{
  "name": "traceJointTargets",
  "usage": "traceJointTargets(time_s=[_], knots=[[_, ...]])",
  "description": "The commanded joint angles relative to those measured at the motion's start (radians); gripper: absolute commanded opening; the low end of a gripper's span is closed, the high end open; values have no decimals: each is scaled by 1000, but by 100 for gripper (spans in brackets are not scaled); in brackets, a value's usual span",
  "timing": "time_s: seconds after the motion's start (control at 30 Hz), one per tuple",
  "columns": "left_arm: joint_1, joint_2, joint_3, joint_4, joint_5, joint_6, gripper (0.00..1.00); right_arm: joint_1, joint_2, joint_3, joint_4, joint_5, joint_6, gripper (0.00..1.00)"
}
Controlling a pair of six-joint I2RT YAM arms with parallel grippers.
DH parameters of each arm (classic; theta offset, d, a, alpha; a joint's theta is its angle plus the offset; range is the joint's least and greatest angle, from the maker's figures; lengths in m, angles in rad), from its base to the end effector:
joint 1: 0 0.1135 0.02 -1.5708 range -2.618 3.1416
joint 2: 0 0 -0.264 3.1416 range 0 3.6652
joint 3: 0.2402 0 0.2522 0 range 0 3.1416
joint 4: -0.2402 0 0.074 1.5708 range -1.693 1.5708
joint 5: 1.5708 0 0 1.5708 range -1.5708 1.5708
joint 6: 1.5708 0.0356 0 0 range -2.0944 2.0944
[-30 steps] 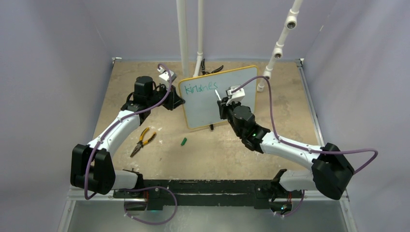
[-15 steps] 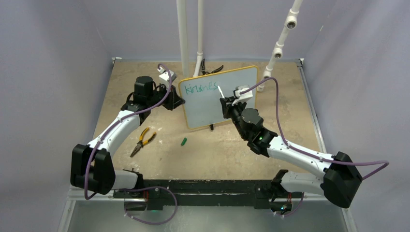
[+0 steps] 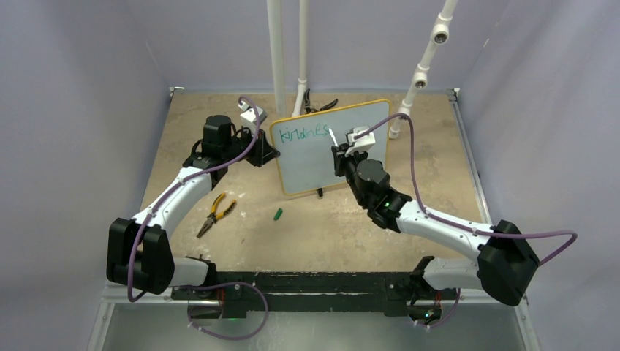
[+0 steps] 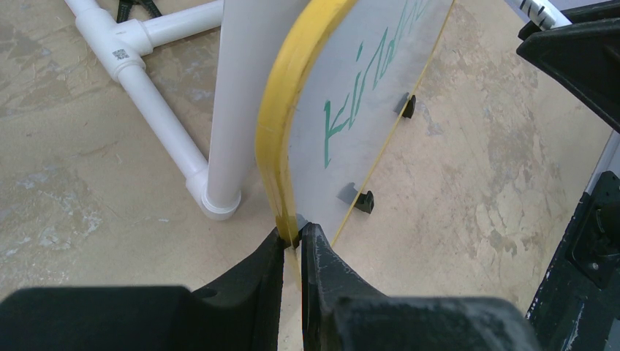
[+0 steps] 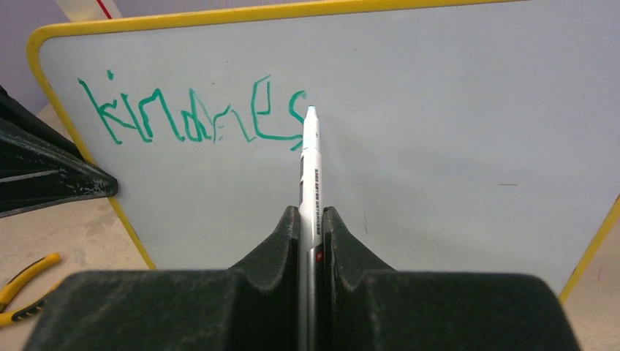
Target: Write a sentence on the whiteboard
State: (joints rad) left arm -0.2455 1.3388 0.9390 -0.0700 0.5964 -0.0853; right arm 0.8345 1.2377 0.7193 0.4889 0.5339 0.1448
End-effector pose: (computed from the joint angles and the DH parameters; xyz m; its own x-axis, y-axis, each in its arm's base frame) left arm 0.2867 -0.0924 0.2835 -0.4961 0.0516 -0.8668 0.6470 0.6877 -0.3293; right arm 0.2020 0.1959 0.2906 -0.0623 0.1162 -0.9913 -0.2903 0.9482 0.1294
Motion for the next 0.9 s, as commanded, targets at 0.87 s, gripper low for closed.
traceJointTargets(time_s=[0.87], knots=[[2,10,26,29,-55,22,0,-31,50,28,25,-23,-11,0]])
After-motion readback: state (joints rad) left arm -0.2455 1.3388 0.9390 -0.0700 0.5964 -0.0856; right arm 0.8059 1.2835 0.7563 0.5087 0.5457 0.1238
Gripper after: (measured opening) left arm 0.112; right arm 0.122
